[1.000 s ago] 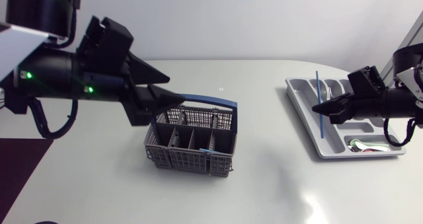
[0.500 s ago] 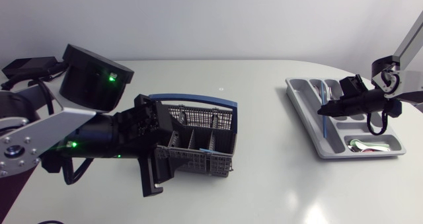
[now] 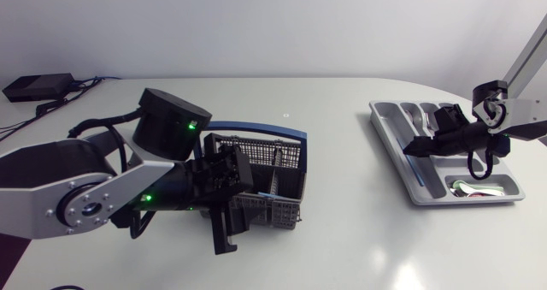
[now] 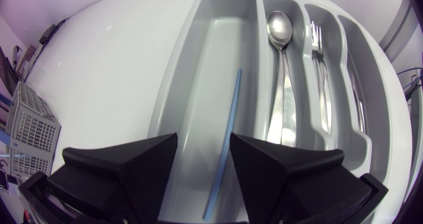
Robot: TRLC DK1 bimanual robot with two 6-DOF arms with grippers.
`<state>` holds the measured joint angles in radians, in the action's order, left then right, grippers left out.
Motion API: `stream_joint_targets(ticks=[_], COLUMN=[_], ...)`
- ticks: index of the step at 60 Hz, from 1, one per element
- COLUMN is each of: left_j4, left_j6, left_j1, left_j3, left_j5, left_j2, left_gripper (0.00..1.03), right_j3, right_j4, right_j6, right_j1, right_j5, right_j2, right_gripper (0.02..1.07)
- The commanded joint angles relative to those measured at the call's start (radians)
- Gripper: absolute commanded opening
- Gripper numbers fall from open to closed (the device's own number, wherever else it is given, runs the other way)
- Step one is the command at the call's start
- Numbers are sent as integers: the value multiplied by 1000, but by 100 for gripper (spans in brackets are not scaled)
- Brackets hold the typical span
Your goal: Unload the cutlery basket into the drawer organizer.
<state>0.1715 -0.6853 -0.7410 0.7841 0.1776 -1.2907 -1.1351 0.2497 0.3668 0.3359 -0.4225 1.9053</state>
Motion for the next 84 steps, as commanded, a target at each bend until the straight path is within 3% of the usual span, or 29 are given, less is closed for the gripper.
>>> stream_joint_targets(ticks=[1,8,15,23,41,50,56,68,78,84], left_j4=[-24,-41,-55,-56,-7,115,171,169,169,169], left_j6=[-31,-31,-39,-37,-31,-25,-23,-36,-85,-117], left_j1=[-3,0,0,6,14,32,42,45,46,57], left_j3=[3,20,30,46,103,187,219,188,122,93], left_j5=[-3,-3,-1,7,51,99,108,111,91,76], left_j2=[-32,-53,-78,-85,-94,-99,-104,-76,5,39], left_gripper=[59,49,25,13,9,3,3,4,45,54], right_j3=[40,72,113,163,262,325,357,388,405,416], right_j4=[-10,-15,-27,-41,-38,-35,-35,-32,-32,-35], right_j6=[6,17,23,35,61,75,77,77,92,98], right_j1=[6,6,5,-9,-60,-103,-133,-175,-186,-193], right_j5=[-12,-29,-42,-47,-52,-62,-61,-50,-45,-44], right_j2=[-35,-66,-107,-155,-279,-385,-448,-491,-491,-491], right_gripper=[77,80,80,80,80,80,80,80,80,80])
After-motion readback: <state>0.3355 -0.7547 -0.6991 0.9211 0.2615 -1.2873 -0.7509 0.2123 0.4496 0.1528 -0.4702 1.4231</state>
